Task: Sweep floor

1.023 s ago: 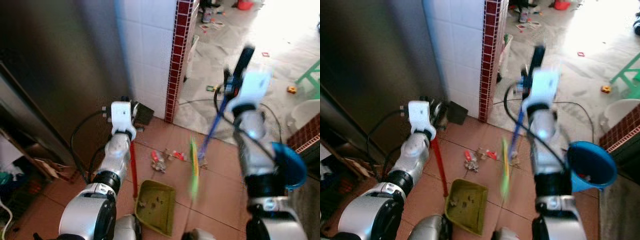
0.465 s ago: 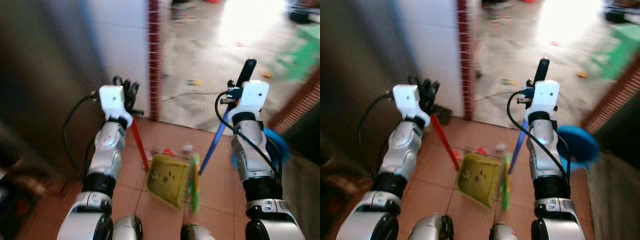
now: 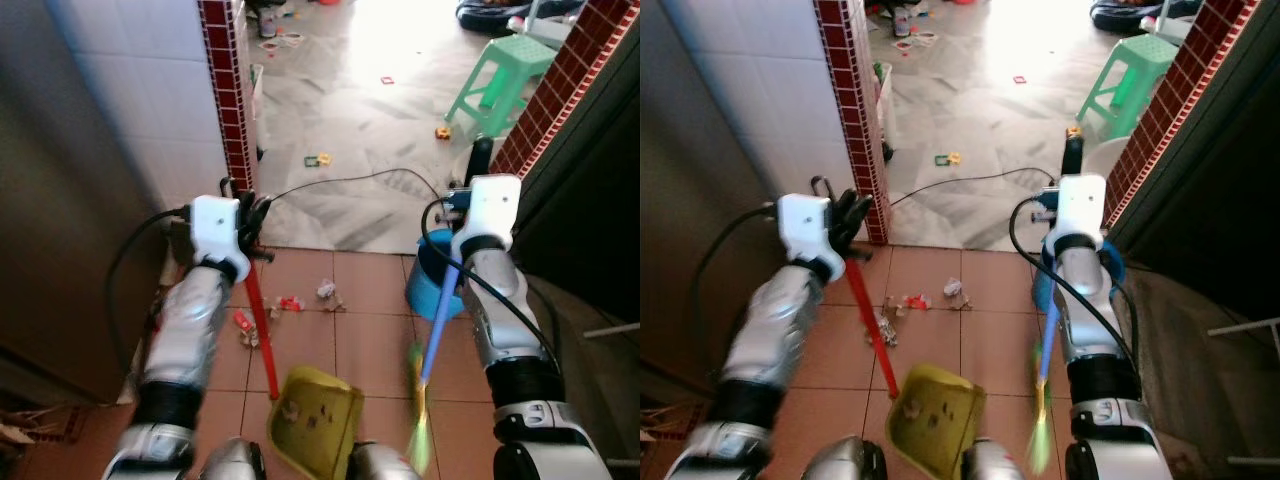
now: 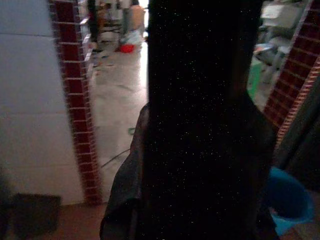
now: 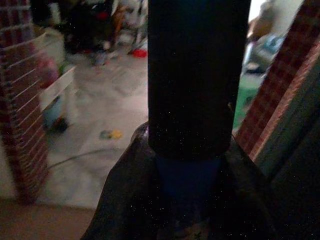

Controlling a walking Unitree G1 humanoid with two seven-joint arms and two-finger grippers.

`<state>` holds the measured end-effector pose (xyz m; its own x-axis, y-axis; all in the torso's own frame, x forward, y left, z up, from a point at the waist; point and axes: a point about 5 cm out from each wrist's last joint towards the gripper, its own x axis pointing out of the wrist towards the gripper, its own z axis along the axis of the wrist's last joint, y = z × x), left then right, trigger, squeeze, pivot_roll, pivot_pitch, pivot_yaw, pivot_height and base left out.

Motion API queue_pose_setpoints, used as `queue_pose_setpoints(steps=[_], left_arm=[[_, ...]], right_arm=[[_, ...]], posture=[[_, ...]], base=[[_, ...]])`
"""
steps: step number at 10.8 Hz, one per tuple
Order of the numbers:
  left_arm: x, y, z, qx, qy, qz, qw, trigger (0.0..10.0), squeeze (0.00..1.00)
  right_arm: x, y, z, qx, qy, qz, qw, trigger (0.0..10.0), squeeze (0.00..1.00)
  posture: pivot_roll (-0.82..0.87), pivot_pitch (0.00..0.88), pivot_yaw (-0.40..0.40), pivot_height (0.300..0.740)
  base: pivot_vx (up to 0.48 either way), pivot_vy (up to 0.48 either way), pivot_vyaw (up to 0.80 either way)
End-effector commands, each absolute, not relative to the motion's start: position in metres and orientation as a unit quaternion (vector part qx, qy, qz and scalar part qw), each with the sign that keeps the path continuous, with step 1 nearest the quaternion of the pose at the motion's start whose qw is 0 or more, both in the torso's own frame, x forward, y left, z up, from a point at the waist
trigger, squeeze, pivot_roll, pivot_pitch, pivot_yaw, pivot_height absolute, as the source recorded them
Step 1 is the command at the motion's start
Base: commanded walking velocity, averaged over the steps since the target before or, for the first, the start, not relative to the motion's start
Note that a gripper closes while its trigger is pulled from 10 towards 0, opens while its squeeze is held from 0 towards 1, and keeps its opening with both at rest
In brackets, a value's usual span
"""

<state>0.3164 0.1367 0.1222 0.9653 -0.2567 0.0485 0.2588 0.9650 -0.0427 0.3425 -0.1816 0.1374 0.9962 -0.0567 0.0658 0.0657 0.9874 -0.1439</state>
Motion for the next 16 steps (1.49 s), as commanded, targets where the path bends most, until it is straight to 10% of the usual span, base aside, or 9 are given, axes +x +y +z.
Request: queue_pose_setpoints(steps=[1, 4, 9, 16], left_arm=[[0.316, 0.14, 0.137, -0.01, -0.061, -0.134, 0.989, 10.0, 0.0], [0.295, 0.133, 0.128, -0.017, -0.028, -0.223, 0.974, 10.0, 0.0], [0.291, 0.155, 0.139, -0.05, -0.046, -0.047, 0.997, 10.0, 0.0], [0.289, 0.136, 0.133, -0.08, -0.028, -0.062, 0.994, 10.0, 0.0]], right_arm=[[0.346, -0.175, 0.145, -0.072, -0.041, -0.004, 0.997, 10.0, 0.0], [0.33, -0.16, 0.135, -0.109, -0.03, 0.094, 0.989, 10.0, 0.0], [0.318, -0.175, 0.148, -0.031, -0.065, -0.036, 0.997, 10.0, 0.0], [0.315, -0.171, 0.15, -0.042, -0.063, -0.024, 0.997, 10.0, 0.0]], posture=[[-0.01, 0.006, 0.04, 0.74], [-0.02, 0.022, 0.057, 0.74], [0.0, 0.062, -0.02, 0.74], [-0.03, 0.032, -0.006, 0.74]], base=[[0.0, 0.0, 0.0], [0.0, 0.0, 0.0], [0.0, 0.0, -0.48], [0.0, -0.245, -0.1]])
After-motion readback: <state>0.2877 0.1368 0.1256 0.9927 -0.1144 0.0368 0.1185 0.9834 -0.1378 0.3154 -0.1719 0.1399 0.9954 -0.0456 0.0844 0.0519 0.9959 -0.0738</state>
